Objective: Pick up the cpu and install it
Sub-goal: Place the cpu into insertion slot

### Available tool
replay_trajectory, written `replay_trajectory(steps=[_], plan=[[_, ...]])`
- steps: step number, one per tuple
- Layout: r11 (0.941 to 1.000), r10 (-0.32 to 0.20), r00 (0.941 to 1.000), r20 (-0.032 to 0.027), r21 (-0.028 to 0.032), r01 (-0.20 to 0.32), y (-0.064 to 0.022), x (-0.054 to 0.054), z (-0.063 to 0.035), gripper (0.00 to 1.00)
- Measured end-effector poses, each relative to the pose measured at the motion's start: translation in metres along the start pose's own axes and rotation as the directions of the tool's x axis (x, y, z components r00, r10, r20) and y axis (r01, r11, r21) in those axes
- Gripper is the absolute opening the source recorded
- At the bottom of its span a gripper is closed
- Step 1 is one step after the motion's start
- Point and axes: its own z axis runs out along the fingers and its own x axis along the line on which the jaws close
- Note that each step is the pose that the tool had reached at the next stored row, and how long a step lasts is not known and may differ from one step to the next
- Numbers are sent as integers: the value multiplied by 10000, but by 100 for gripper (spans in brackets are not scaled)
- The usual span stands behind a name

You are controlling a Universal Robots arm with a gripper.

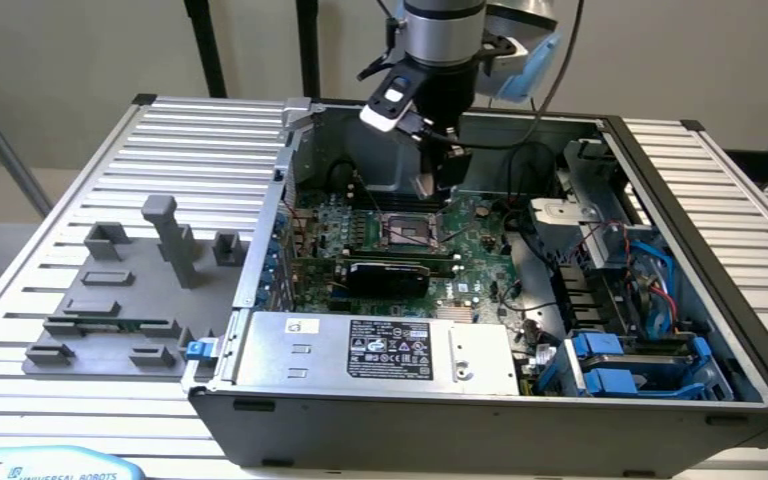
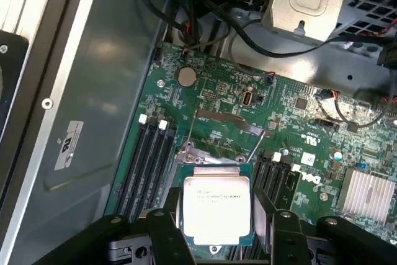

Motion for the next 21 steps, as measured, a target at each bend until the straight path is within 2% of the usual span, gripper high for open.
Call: replay_trajectory(steps=[5, 11, 14, 18, 21], plan=[[9959, 909, 9958, 100, -5, -909, -2, 0, 23, 55], [9823, 1872, 9821, 205, -8, -1872, -5, 0, 46, 55], [9769, 2137, 9766, 233, 17, -2138, -8, 1, 53, 55], [9748, 2227, 9746, 242, 59, -2229, -44, 6, 57, 55], [9740, 2260, 9738, 249, 103, -2263, -141, 22, 98, 55]])
